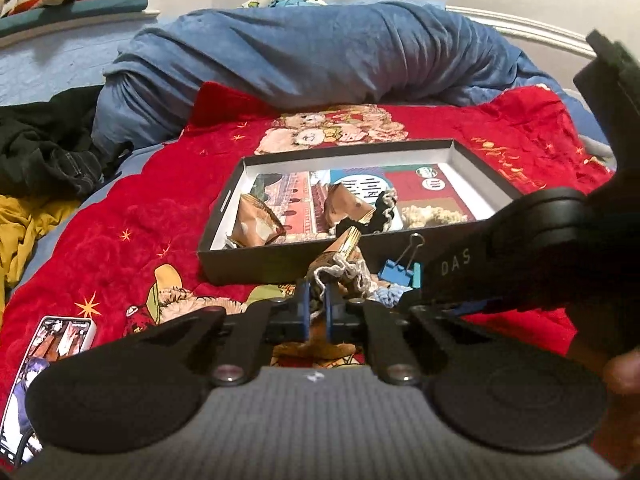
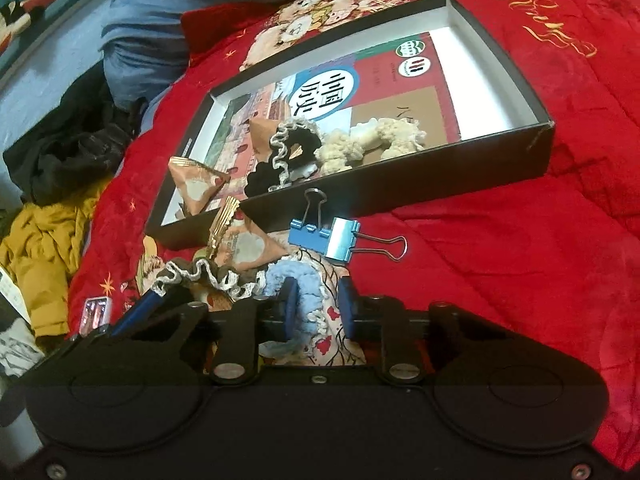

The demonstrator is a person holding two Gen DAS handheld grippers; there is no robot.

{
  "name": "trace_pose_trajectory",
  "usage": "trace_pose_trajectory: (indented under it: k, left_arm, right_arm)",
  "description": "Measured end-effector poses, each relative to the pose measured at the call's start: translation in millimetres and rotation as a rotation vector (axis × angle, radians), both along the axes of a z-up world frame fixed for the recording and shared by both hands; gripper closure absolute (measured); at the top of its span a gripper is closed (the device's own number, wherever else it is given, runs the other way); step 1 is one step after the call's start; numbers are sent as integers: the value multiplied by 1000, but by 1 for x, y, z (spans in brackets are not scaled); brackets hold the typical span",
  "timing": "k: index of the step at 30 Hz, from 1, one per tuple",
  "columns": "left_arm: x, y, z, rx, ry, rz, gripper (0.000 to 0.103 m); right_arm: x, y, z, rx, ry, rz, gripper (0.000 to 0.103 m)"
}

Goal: Organize objects
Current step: 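Grasp the white beaded chain with the left gripper while the right grasps the blue crocheted ring, then lift the chain and blue ring and carry them over the lid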

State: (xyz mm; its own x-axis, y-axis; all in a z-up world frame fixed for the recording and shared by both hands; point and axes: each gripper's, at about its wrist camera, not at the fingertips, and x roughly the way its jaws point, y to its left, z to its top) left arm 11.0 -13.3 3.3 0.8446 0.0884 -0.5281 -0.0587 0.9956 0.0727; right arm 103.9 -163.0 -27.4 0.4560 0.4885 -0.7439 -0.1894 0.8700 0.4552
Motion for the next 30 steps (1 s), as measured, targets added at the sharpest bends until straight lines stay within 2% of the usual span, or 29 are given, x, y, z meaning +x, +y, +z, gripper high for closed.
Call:
trace_pose_trajectory:
  k: [8, 16, 23, 30]
  left_arm:
    - [1, 8, 14, -22, -80, -6, 94]
    - [-3, 10, 22, -29, -144, -7, 94]
    - [-11, 4, 24, 3, -201, -29, 94]
    - [-15, 5, 26, -13, -210, -38, 94]
  right_arm:
    - [-5, 1, 12, -7, -51, 28, 89]
    - [-12, -11, 26, 34, -99, 14, 90]
    - [-16, -22, 39, 66, -146, -9, 90]
    - [-17, -30, 46, 93, -163, -36, 90]
